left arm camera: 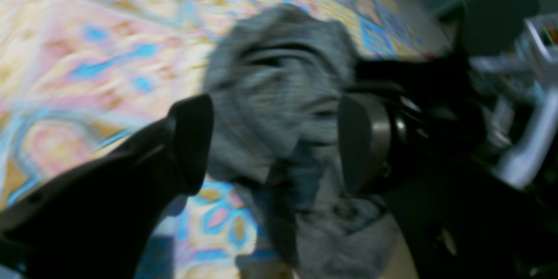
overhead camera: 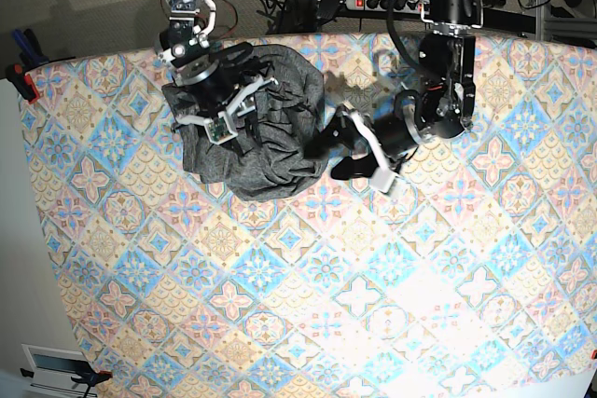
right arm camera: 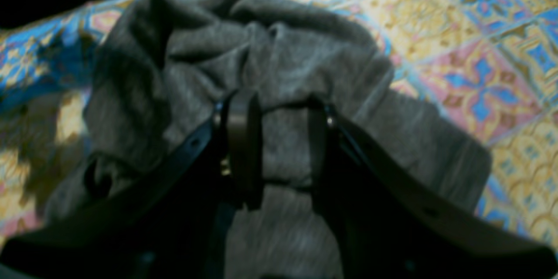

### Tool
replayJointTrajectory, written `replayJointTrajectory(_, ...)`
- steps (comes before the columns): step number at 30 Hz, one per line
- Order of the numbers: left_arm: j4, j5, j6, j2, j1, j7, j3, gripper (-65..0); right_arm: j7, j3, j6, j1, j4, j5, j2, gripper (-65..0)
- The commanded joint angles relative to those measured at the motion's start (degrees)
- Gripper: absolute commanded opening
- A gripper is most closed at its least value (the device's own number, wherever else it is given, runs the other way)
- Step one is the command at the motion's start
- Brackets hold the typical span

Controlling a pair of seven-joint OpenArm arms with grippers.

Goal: Layout the t-shirt on the table in an organized manner, then fold the t-shirt properly
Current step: 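Reach the left gripper over and grasp the shirt bundle's side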

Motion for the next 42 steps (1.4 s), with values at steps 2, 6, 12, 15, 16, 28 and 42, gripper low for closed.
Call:
replayJointTrajectory(2,-1.98,-1.3,-0.65,0.32,-1.0,-1.37,0.09,-21.3,1.67,-0.08,-0.08,0.47,0.87,1.06,-0.1,-46.7)
replayJointTrajectory(6,-4.8,-1.3,-0.65,0.32,-2.05,-1.37,0.88,-22.1,1.67,-0.08,-0.08,0.47,0.69,1.06,-0.1,-46.8)
replayJointTrajectory(12,-5.15,-1.21,-0.65,0.32,-2.14,-4.71,3.61,-36.6,1.67,-0.08,-0.08,0.12,0.61,1.06,-0.1,-46.8)
replayJointTrajectory(15,-5.24,-1.21,-0.65,-0.04,-2.14,-6.38,6.07,-49.0,1.67,-0.08,-0.08,0.12,0.61,1.06,-0.1,-46.8)
replayJointTrajectory(16,-5.24,-1.21,-0.65,-0.04,-2.14,-6.3,6.51,-53.7,1.67,-0.08,-0.08,0.12,0.61,1.06,-0.1,-46.8)
replayJointTrajectory(28,0.13,-4.73,-0.65,-4.52,-0.91,-6.21,6.6,-59.8,1.67,2.91,-0.08,0.12,0.43,1.06,-0.01,-46.8)
replayJointTrajectory(42,4.96,-7.98,-0.65,-6.45,-0.64,-6.3,6.25,-61.1,1.67,3.79,-0.08,0.12,0.43,1.06,-0.01,-46.8)
